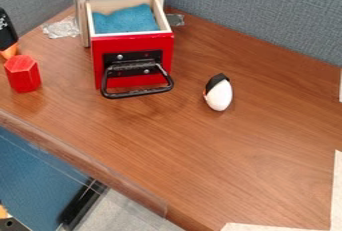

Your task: Put the red object in the drawer

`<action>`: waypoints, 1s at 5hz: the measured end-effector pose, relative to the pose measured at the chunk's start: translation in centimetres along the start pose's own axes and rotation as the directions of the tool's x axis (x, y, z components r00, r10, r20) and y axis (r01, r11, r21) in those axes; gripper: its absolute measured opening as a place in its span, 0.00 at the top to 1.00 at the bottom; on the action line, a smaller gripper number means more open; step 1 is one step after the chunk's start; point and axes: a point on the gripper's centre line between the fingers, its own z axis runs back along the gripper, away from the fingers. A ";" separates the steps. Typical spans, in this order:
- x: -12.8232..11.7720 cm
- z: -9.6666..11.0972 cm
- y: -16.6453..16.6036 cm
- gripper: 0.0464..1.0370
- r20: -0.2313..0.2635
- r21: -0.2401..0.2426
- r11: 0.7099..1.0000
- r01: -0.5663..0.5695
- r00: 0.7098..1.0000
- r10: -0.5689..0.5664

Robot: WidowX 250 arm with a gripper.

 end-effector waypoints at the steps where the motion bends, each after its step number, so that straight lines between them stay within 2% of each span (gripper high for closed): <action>1: -0.4 -1.0 -0.2 0.04 -0.016 -0.027 0.999 -0.017 1.000 0.017; 3: 0.0 -3.5 -0.4 0.04 -0.050 -0.014 0.999 -0.040 0.998 0.039; 5: 0.5 -4.9 -1.2 0.04 -0.091 0.022 0.997 -0.075 0.993 0.077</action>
